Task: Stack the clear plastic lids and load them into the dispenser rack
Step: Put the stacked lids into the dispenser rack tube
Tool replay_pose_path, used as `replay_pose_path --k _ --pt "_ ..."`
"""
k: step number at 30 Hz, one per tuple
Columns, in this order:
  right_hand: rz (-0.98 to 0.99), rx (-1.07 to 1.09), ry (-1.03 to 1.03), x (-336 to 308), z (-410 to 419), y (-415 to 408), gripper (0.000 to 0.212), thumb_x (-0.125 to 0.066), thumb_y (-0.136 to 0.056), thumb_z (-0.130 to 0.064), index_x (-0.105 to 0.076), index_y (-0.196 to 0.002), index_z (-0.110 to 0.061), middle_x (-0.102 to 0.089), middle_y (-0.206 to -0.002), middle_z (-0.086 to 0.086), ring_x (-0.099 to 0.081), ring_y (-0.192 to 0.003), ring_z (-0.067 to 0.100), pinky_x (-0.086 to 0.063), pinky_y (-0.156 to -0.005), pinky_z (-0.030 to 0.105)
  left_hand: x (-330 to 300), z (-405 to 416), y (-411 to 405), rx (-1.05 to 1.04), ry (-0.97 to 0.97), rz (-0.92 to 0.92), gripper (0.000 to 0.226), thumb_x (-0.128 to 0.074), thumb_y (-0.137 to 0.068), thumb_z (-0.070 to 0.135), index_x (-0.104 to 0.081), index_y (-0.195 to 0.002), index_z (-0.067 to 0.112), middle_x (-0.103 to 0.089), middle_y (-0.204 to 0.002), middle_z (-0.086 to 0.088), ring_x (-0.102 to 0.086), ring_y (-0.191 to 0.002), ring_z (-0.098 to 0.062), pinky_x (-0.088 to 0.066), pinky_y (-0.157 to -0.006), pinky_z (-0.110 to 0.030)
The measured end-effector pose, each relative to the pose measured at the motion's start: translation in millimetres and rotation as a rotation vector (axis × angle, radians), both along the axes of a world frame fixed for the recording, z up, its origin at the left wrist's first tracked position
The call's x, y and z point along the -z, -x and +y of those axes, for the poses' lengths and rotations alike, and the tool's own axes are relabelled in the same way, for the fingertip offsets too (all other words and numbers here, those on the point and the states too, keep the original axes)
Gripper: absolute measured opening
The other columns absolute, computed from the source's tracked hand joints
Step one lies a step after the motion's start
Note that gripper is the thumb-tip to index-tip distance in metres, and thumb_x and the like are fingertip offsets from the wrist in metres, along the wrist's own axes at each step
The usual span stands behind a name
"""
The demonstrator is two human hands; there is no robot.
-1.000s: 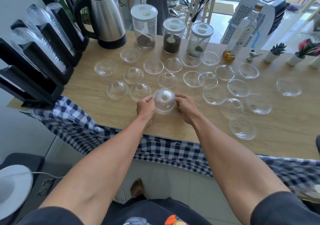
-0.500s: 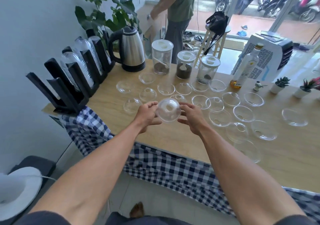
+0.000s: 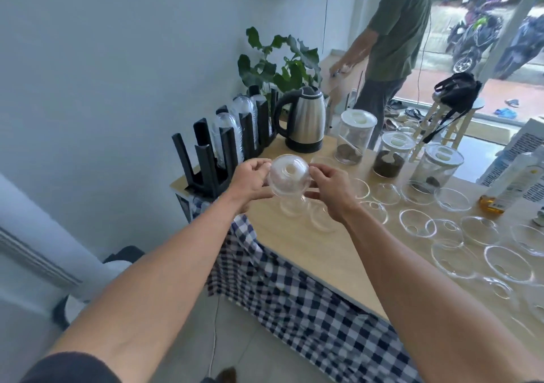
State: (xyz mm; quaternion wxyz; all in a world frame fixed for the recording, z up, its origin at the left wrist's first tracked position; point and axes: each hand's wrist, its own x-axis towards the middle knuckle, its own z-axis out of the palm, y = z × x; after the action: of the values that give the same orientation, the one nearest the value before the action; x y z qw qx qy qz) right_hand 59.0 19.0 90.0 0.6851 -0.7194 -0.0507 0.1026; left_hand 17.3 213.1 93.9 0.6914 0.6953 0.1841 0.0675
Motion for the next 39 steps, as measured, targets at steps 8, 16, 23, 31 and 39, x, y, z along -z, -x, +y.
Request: replay_pose_path --k 8,16,23,31,39 --pt "0.016 -0.026 -0.038 -33.3 139.9 -33.0 0.021 -0.055 -0.096 -0.008 -0.075 -0.102 -0.005 -0.065 -0.088 0.017 -0.062 -0.077 0.027 -0.066 -0.075 0.047 -58.9 138.7 -12.7 -0.014 -0.168 -0.01 0.022 -0.061 -0.103 0.028 -0.07 -0.111 0.01 -0.073 -0.111 -0.014 -0.073 -0.09 -0.028 -0.065 -0.072 -0.041" --pt "0.052 0.081 -0.03 -52.4 259.3 -66.6 0.012 -0.056 -0.099 -0.006 -0.069 -0.101 -0.006 -0.071 -0.098 0.018 -0.071 -0.082 0.024 -0.066 -0.068 0.033 -81.7 262.7 -70.5 0.037 -0.297 0.031 0.018 -0.062 -0.1 0.025 -0.07 -0.099 0.009 -0.069 -0.096 -0.008 -0.065 -0.082 -0.022 -0.058 -0.066 -0.03" --pt "0.116 0.2 0.047 -31.6 298.8 -89.0 0.017 -0.061 -0.096 -0.01 -0.071 -0.095 0.004 -0.064 -0.084 0.014 -0.071 -0.068 0.022 -0.066 -0.07 0.035 -67.7 312.9 -115.2 0.203 -0.462 0.075 0.029 -0.066 -0.098 0.024 -0.072 -0.107 -0.003 -0.075 -0.093 -0.007 -0.07 -0.072 -0.015 -0.05 -0.072 -0.03" --pt "0.345 0.301 0.033 -6.3 309.5 -97.9 0.011 -0.069 -0.09 -0.005 -0.07 -0.094 0.005 -0.07 -0.085 0.015 -0.068 -0.07 0.026 -0.065 -0.074 0.037 -45.6 332.3 -141.4 0.456 -0.472 0.258 0.013 -0.074 -0.092 0.016 -0.075 -0.092 0.003 -0.08 -0.096 -0.012 -0.079 -0.079 -0.019 -0.052 -0.08 -0.038" --pt "0.524 0.287 -0.085 33.5 314.3 -99.5 0.022 -0.073 -0.085 0.006 -0.069 -0.104 0.015 -0.076 -0.105 0.028 -0.077 -0.095 0.04 -0.065 -0.085 0.048 -3.5 349.8 -160.7 0.51 -0.248 0.486 0.012 -0.078 -0.084 0.011 -0.068 -0.09 0.006 -0.072 -0.078 -0.008 -0.072 -0.077 -0.025 -0.06 -0.09 -0.041"
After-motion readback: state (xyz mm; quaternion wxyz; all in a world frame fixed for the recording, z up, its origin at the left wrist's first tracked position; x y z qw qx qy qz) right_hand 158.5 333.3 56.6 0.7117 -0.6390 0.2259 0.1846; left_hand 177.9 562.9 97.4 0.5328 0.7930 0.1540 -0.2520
